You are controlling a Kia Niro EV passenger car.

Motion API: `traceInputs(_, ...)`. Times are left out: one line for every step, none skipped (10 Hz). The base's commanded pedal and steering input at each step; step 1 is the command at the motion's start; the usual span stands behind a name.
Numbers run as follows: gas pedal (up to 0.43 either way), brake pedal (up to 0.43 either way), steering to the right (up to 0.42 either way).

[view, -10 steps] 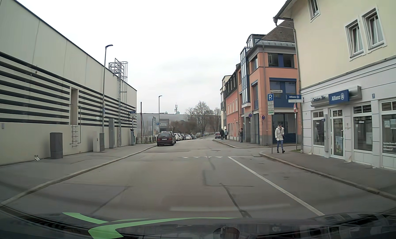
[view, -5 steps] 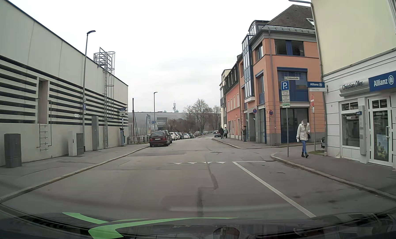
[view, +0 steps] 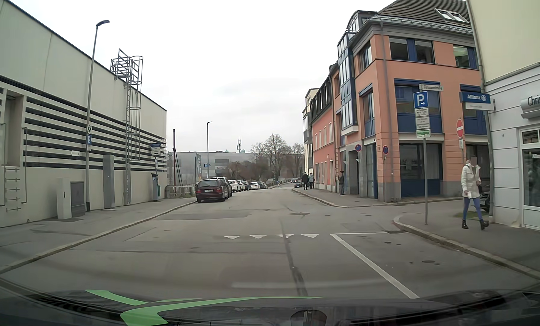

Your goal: Follow the waypoints while adhering to traffic rules and regulations

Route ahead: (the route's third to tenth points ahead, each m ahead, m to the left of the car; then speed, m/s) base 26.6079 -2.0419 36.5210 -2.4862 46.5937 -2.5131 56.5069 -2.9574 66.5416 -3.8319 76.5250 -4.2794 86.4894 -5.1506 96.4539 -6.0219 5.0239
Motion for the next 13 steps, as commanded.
traceInputs(0.0, 0.28, -0.003)
traceInputs(0.0, 0.28, -0.003)
traceInputs(0.0, 0.28, -0.003)
traceInputs(0.0, 0.28, -0.003)
traceInputs(0.0, 0.268, -0.003)
traceInputs(0.0, 0.256, -0.003)
traceInputs(0.0, 0.256, -0.003)
traceInputs(0.0, 0.256, -0.003)
traceInputs(0.0, 0.262, -0.003)
traceInputs(0.0, 0.256, -0.003)
traceInputs(0.0, 0.25, -0.003)
traceInputs(0.0, 0.238, -0.003)
traceInputs(0.0, 0.238, -0.003)
